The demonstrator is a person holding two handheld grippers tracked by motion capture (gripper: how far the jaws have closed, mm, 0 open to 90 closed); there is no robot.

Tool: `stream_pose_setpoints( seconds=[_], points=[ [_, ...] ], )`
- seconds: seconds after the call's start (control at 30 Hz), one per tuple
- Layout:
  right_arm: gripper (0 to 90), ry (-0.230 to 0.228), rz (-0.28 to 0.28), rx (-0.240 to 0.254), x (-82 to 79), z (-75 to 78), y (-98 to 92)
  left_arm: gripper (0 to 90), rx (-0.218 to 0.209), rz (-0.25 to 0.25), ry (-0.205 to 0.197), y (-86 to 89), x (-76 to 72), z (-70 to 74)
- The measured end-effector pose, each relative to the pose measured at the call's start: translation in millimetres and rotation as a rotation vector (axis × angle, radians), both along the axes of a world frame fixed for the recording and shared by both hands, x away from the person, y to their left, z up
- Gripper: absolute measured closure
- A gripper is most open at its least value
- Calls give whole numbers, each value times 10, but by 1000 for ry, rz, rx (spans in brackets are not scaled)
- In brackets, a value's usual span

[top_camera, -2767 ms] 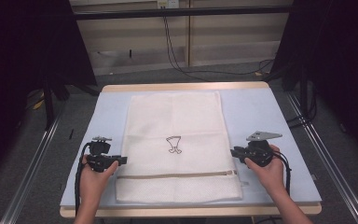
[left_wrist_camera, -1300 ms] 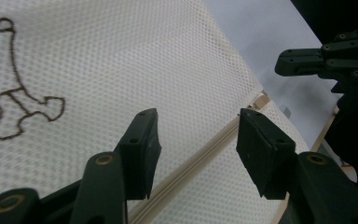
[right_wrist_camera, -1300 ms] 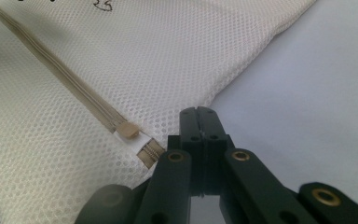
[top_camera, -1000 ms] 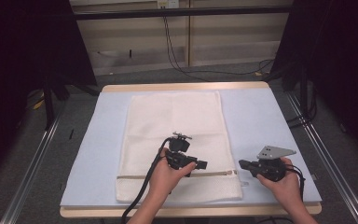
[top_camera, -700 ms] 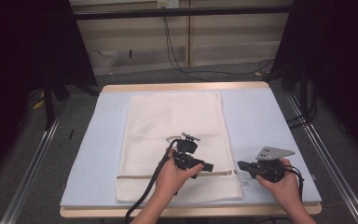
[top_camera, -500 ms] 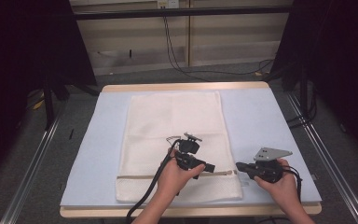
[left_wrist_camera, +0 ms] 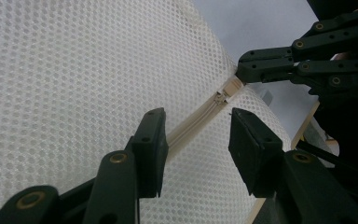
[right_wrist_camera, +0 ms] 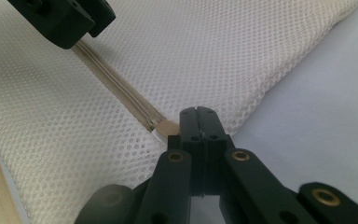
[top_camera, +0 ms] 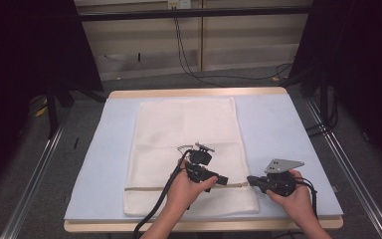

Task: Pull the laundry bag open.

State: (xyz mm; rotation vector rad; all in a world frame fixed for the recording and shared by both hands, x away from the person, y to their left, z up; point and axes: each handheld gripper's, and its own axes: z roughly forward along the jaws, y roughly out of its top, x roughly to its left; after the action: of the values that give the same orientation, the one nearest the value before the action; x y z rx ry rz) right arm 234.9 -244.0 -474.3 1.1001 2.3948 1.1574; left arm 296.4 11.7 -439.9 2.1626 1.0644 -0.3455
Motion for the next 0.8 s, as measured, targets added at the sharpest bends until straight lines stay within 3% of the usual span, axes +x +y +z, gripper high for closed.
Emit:
stream_pose_setpoints(
  seconds=[0.1,0.8],
  points=[
    [900,3,1,28,3,3,6,559,7,-16,-4,0,-1,-9],
    [900,7,35,44,33,23,151,558,-17,-7,21,-18,-32,-46]
  ],
)
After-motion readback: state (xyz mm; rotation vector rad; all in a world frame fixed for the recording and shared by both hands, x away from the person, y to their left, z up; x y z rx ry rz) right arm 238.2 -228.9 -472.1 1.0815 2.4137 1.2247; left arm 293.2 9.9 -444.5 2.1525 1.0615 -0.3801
